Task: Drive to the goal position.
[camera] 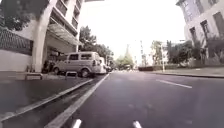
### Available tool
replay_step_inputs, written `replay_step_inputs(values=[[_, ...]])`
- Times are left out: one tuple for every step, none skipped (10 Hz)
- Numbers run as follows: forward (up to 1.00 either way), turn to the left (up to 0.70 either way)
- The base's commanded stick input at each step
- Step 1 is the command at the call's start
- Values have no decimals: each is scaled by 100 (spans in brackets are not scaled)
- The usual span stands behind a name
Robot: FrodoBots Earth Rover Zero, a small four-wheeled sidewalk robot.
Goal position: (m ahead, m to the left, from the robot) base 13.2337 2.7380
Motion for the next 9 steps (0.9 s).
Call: replay_step_inputs(values=[[70, 0], [70, 0], [70, 0], [70, 0], [70, 0], [70, 0], [70, 0], [70, 0], [70, 0]])
